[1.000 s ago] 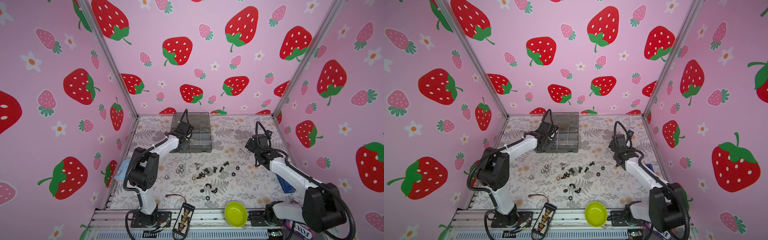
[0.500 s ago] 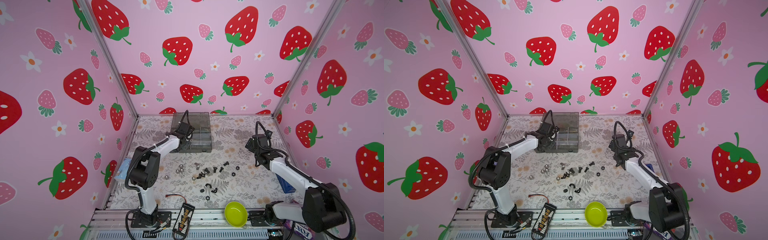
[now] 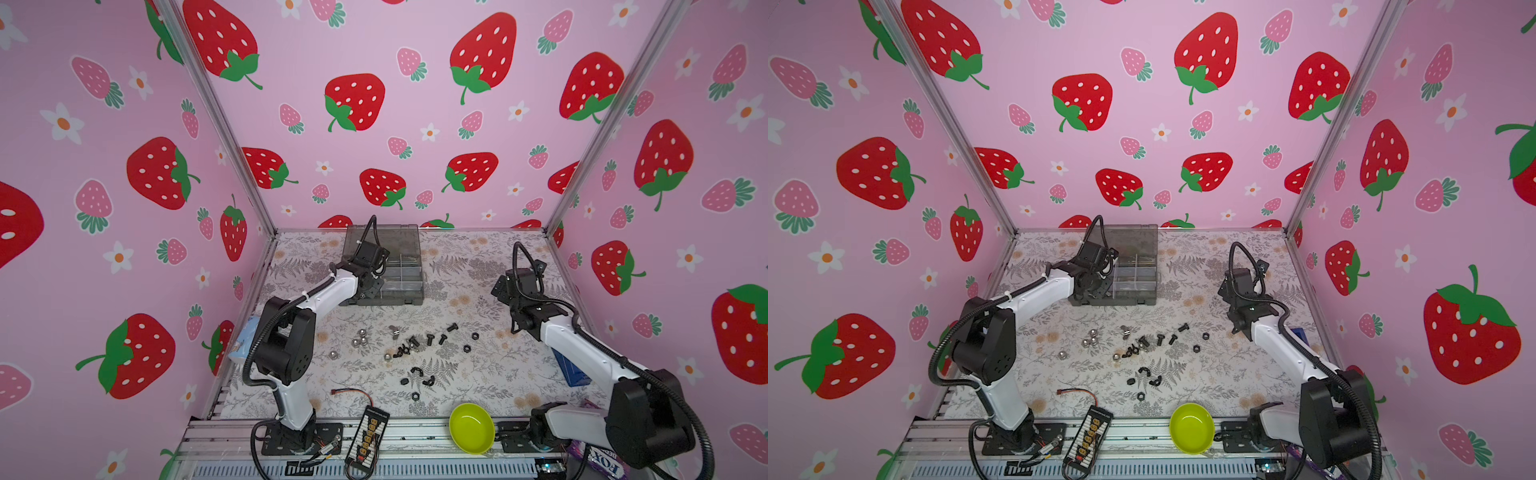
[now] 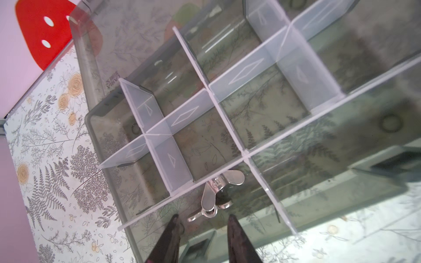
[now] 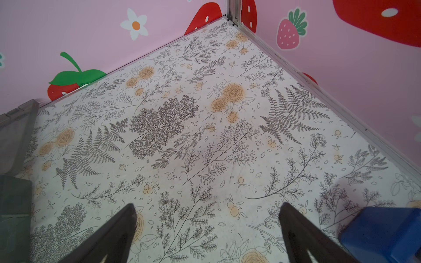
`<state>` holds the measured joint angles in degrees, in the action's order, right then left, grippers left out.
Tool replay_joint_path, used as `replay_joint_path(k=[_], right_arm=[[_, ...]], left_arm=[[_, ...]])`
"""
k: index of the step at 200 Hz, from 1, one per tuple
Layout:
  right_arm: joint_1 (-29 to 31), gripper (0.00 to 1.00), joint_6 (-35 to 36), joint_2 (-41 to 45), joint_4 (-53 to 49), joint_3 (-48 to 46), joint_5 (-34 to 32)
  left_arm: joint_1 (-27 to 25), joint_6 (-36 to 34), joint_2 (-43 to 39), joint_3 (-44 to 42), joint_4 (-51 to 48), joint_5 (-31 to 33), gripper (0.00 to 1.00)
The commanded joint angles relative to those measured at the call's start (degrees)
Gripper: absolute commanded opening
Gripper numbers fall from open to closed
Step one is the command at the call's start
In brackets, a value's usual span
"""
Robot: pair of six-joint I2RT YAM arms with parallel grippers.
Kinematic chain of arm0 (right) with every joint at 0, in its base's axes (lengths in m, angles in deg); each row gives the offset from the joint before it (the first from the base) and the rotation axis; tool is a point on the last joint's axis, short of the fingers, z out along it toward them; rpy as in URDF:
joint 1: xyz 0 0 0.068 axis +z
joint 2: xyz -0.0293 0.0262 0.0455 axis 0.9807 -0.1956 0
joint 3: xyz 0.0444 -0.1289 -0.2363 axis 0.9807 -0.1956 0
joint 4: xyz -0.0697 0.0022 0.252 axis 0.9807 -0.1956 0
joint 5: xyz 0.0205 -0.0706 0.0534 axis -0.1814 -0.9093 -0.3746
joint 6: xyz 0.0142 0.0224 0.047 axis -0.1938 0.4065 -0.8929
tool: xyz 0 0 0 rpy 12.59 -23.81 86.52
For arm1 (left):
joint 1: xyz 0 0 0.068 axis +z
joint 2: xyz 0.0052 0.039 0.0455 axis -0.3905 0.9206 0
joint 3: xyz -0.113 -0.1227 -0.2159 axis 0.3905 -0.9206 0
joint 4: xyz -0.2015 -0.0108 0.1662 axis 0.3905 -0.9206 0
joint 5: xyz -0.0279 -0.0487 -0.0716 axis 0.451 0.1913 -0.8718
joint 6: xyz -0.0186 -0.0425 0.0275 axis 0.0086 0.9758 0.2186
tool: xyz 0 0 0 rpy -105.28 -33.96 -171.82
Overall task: Sort the screws and nuts into containers
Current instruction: 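Open the left gripper to drop the wing nut into a compartment, then move the left gripper back over the scattered nuts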
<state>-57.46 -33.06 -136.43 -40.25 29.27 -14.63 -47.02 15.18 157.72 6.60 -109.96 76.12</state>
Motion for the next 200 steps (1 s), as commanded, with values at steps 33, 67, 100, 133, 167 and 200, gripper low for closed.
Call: replay_joint_path(k=[33,67,100,133,167,200], right_arm=[[0.19,1.00,-0.66,0.43,-0.25,-0.54,-1.21],[0.23,1.00,-0.66,-0.04,0.58,-0.74,-0.55],[0.23,1.00,-0.74,-0.11,0.68,-1.08,-0.22],[0.19,1.00,-0.23,0.09,0.73,-1.18,-0.13],[0.23,1.00,-0.01,0.56,0.64,-1.52,-0.59],[0.19,1.00,-0.14,0.65,1.28,-2.15,-0.50]], left_arm=[[-4.49,15.60,-9.41,-3.29,-5.64,-2.33,0.38],[-6.39,33.59,-11.94,-8.68,-6.24,-6.34,0.42],[-12.76,42.42,-11.27,-12.52,-4.83,-4.85,0.42],[-17.86,48.22,-9.06,-13.88,-4.00,-4.58,0.43],[-19.28,51.14,-7.22,-16.53,-2.98,-7.04,0.47],[-19.91,51.53,-5.89,-17.71,-2.28,-7.70,0.48]])
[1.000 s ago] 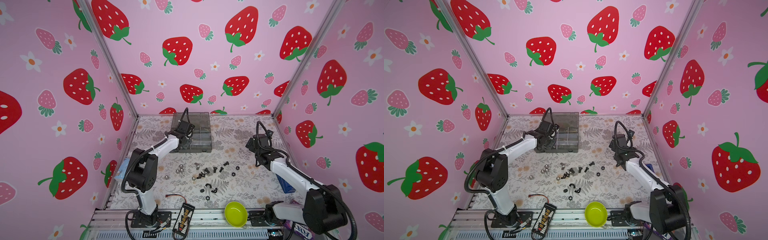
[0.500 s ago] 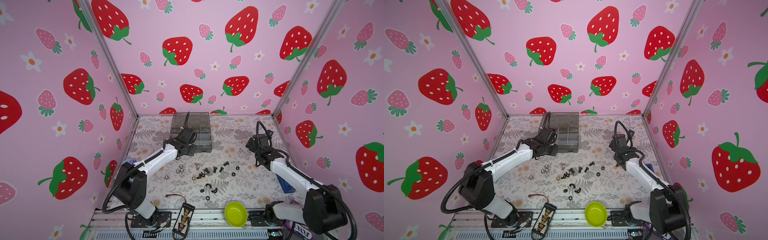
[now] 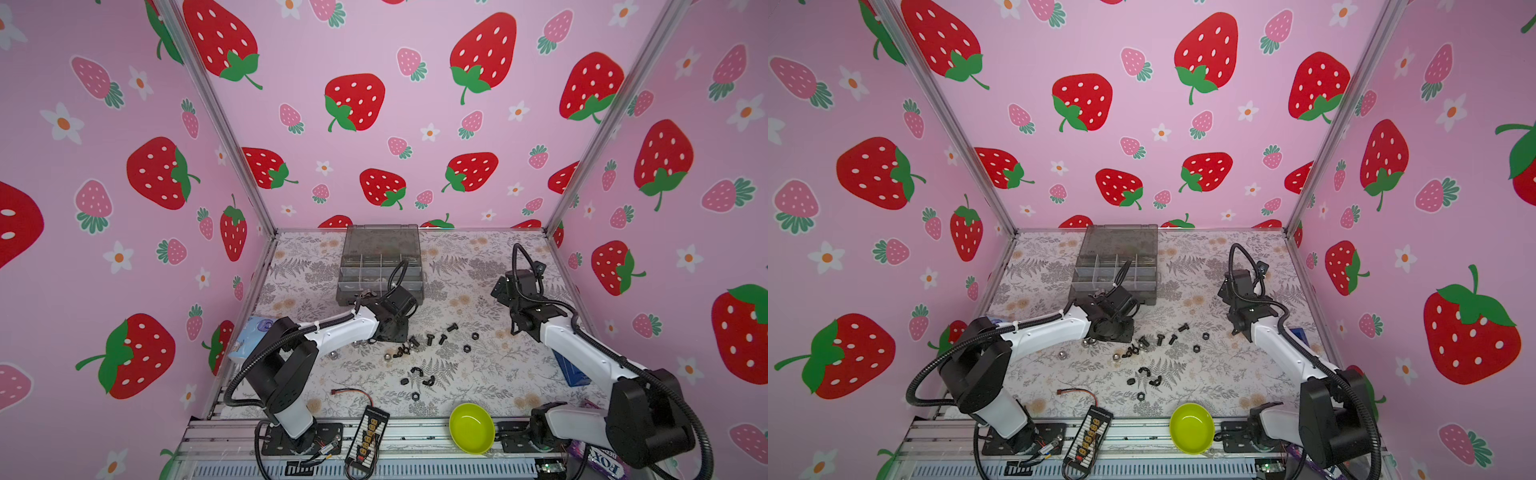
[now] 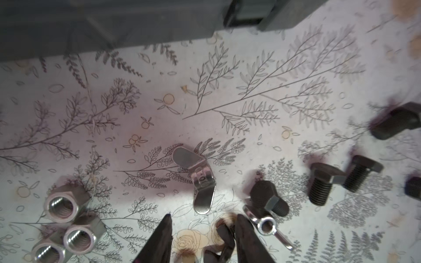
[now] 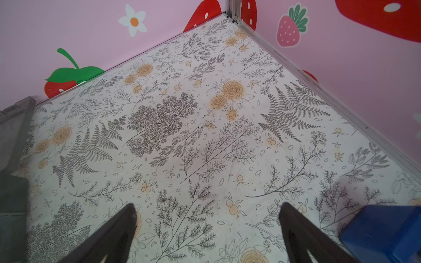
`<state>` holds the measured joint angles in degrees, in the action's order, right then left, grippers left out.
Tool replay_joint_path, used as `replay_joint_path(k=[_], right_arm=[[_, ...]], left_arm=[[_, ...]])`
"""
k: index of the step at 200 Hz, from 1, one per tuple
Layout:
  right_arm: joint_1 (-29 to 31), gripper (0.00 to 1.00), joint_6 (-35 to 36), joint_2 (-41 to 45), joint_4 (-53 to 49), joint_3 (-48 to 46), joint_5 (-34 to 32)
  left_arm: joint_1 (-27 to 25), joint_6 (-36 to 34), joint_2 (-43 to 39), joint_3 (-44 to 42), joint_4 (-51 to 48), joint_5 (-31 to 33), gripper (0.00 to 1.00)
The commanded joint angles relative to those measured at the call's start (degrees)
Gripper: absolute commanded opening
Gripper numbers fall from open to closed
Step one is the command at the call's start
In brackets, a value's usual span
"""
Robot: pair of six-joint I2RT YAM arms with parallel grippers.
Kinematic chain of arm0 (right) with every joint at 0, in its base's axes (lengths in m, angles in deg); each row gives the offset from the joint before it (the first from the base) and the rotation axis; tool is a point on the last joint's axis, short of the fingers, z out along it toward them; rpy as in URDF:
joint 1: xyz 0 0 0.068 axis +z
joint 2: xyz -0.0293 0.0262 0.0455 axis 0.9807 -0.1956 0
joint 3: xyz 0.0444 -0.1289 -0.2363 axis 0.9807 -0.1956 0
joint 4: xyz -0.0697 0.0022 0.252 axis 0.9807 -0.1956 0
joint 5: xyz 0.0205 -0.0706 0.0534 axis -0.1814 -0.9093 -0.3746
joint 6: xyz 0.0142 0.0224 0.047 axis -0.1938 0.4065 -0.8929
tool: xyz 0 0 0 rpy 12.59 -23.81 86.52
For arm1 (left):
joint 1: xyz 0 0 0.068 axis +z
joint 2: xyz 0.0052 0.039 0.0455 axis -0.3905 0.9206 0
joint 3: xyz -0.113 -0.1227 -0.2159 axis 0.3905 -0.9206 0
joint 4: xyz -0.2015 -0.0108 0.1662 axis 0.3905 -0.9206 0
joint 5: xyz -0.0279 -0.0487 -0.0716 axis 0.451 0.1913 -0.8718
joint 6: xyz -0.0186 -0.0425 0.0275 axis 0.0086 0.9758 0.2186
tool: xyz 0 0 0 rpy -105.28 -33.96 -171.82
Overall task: Sort the screws and nuts into containers
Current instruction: 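Move the left gripper back over the scattered nuts, then lower the left gripper onto a silver wing nut and close it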
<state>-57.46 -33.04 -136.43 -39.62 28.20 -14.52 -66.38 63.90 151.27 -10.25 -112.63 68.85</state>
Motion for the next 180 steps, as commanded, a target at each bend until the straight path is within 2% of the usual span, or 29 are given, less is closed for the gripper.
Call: replay_joint_path(k=[1,64,180], right_arm=[[0.19,1.00,-0.16,0.62,0.69,-1.08,-0.61],[0.19,1.00,-0.08,0.13,1.05,-0.90,-0.33],[0.19,1.00,0.38,-0.09,1.90,-1.08,0.03]], left_arm=[[-0.59,2.85,0.58,-0.86,0.37,-0.42,0.48],[-0.61,2.78,4.93,0.87,1.42,0.21,0.47],[0.87,1.48,10.36,4.42,1.34,1.16,0.33]])
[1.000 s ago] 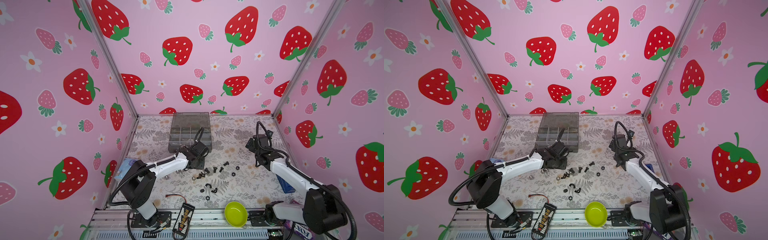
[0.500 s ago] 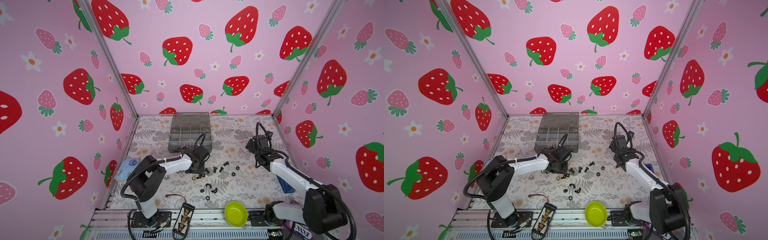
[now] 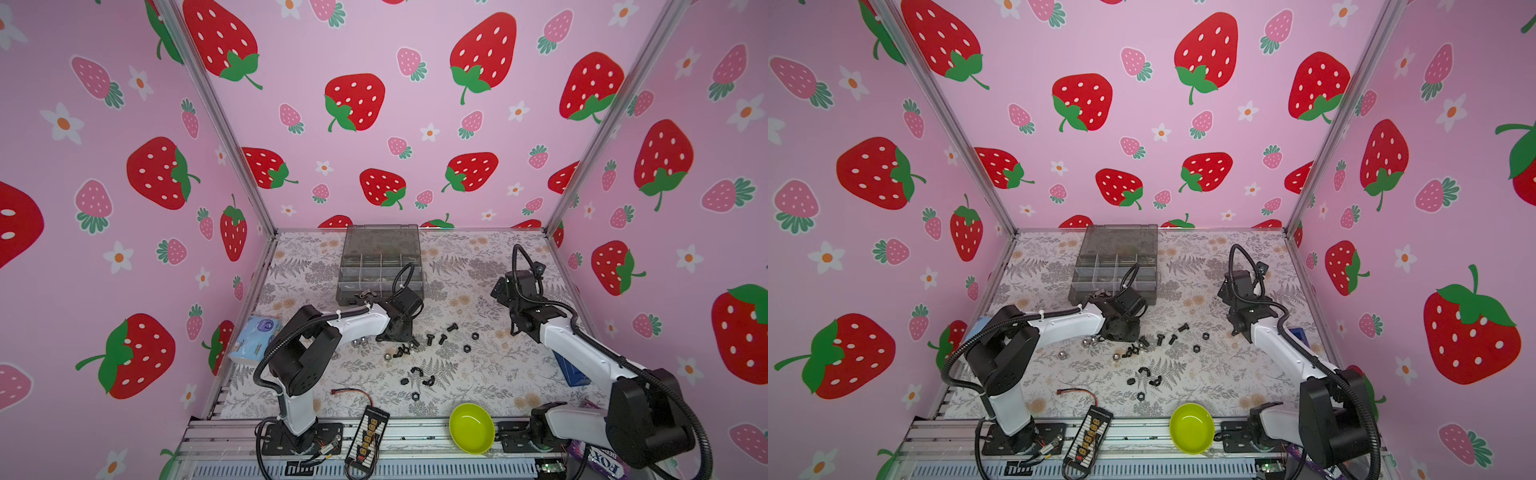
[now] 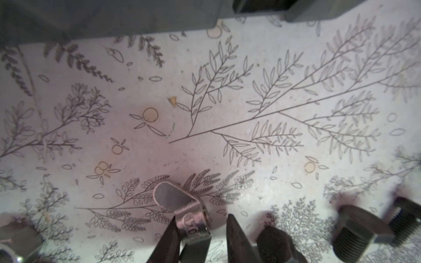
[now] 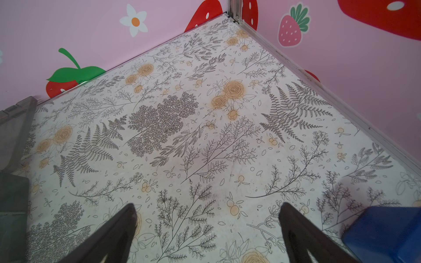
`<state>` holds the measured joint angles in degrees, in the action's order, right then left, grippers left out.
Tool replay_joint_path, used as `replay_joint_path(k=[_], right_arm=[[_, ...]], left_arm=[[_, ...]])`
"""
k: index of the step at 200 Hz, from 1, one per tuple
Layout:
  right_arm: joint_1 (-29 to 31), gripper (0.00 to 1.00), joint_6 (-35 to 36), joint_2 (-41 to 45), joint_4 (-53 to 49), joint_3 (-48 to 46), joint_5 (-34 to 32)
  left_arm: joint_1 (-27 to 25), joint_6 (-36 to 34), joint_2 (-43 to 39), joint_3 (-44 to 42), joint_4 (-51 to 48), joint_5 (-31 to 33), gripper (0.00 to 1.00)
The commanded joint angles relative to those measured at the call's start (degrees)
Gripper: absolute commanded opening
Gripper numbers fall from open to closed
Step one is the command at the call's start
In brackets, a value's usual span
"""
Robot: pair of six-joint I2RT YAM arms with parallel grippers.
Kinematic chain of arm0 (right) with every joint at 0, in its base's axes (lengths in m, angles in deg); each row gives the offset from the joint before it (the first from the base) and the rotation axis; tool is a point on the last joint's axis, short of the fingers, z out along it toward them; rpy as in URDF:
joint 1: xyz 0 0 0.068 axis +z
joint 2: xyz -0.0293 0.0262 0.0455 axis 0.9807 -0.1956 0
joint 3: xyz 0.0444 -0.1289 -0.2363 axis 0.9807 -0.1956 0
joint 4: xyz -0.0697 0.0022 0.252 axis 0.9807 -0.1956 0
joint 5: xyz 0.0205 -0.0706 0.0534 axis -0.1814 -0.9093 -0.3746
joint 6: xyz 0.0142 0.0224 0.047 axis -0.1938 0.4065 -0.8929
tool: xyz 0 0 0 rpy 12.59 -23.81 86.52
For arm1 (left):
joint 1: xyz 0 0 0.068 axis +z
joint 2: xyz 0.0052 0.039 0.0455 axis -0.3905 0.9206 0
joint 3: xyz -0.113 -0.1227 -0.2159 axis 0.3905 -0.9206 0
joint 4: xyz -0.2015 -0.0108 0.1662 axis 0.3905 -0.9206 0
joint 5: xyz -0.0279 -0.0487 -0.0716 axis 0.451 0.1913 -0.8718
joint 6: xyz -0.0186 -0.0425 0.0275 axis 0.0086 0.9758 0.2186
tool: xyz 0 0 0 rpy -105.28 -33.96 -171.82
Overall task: Sort the screws and nuts into containers
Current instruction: 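Lower the left gripper onto a silver wing nut and close it, then lift the wing nut with the left gripper and carry it over the box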
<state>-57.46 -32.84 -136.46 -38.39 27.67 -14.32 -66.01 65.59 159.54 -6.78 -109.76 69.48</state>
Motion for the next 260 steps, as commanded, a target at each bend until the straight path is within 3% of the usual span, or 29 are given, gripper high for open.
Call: replay_joint_path(k=[1,162,260], right_arm=[[0.19,1.00,0.18,-0.08,0.67,-0.55,-0.14],[0.23,1.00,0.02,-0.57,0.59,-0.20,0.25],[0.19,1.00,-0.36,-0.08,0.56,-0.73,0.14]], left_arm=[[0.49,-0.21,2.10,0.99,-1.48,0.52,0.33],[1.26,-1.79,4.39,3.14,-4.11,2.37,0.31],[1.19,-1.00,0.23,0.67,-5.04,5.73,0.12]])
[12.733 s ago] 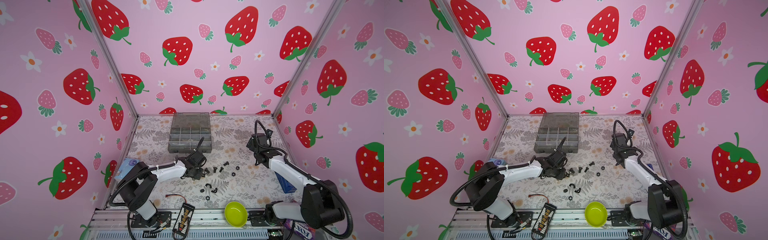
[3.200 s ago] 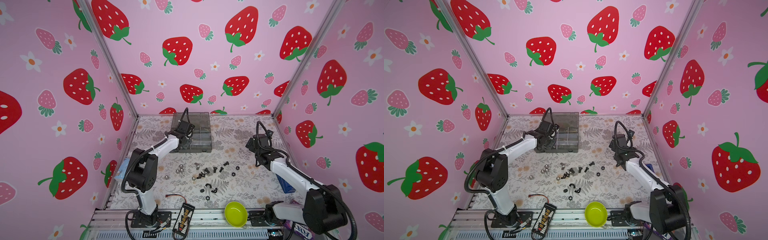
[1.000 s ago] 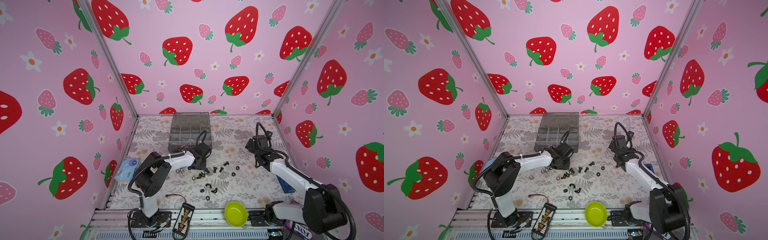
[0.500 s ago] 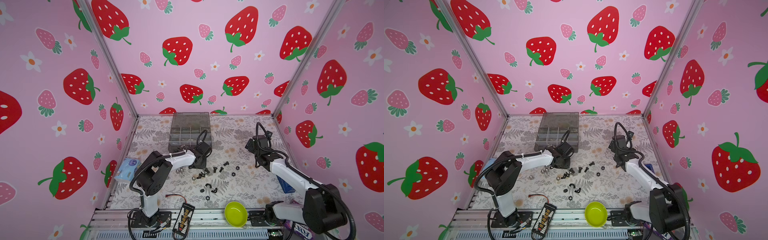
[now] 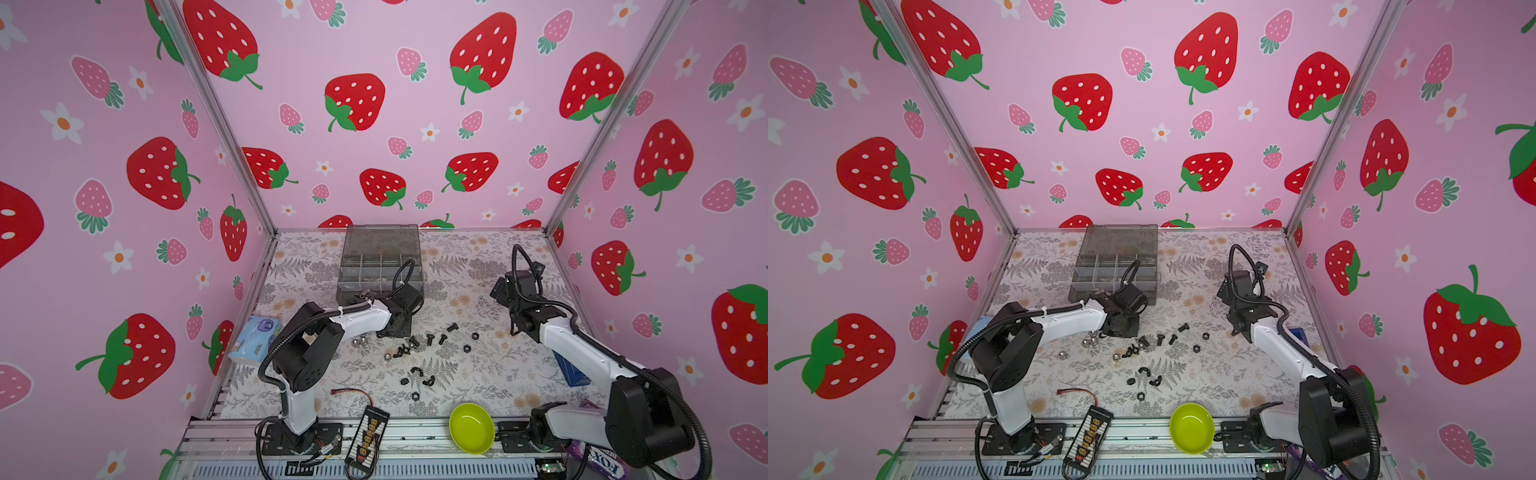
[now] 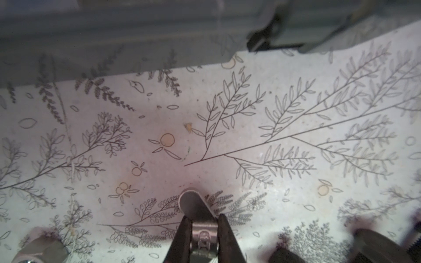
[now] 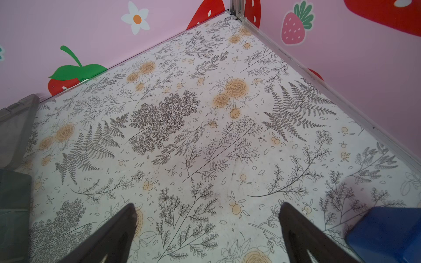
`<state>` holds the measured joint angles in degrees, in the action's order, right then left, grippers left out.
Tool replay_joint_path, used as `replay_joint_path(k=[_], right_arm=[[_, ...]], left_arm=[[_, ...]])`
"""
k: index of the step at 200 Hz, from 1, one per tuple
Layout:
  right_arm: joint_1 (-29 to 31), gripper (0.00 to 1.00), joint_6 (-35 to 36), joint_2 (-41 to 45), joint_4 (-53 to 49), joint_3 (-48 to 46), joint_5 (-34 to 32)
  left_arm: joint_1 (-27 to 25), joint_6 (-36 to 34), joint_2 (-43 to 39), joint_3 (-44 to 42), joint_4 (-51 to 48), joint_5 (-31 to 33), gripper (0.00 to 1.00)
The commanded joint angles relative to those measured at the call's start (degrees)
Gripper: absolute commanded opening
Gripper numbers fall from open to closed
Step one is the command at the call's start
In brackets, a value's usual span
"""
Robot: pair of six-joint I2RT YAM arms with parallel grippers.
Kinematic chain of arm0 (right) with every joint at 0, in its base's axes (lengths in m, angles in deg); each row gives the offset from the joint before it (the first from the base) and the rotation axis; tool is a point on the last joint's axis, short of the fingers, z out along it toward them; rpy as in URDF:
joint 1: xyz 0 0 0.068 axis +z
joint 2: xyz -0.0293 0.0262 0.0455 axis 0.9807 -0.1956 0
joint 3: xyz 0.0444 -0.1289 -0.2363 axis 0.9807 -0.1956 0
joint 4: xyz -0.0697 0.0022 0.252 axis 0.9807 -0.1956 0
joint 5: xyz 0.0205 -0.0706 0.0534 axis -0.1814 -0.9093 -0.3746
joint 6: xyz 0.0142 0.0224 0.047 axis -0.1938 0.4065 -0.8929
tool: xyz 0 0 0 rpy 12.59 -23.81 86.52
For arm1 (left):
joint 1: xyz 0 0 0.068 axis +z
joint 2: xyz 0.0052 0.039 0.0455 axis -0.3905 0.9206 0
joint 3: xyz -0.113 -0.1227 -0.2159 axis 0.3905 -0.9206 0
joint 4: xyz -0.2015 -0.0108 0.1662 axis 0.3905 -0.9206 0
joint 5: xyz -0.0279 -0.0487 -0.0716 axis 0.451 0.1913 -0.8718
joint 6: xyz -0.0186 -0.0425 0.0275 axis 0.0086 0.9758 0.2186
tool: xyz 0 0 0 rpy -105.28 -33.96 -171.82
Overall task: Sort the screws and nuts into containers
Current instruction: 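Lift the wing nut with the left gripper and carry it over the box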
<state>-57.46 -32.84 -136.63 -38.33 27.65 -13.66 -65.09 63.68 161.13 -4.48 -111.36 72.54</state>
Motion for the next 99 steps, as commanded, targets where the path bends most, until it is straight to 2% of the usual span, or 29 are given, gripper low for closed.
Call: replay_joint_path(k=[1,52,99], right_arm=[[0.19,1.00,-0.36,0.09,0.50,-0.71,-0.55],[0.19,1.00,-0.18,0.57,0.39,-0.71,-0.58],[0.23,1.00,-0.27,0.49,0.43,-0.62,-0.41]], left_arm=[[0.23,0.90,-1.44,-1.62,-3.45,2.71,0.12],[0.95,-0.18,-5.46,-0.86,-5.00,7.69,0.11],[6.87,-6.29,-10.09,1.05,-5.61,9.48,0.11]])
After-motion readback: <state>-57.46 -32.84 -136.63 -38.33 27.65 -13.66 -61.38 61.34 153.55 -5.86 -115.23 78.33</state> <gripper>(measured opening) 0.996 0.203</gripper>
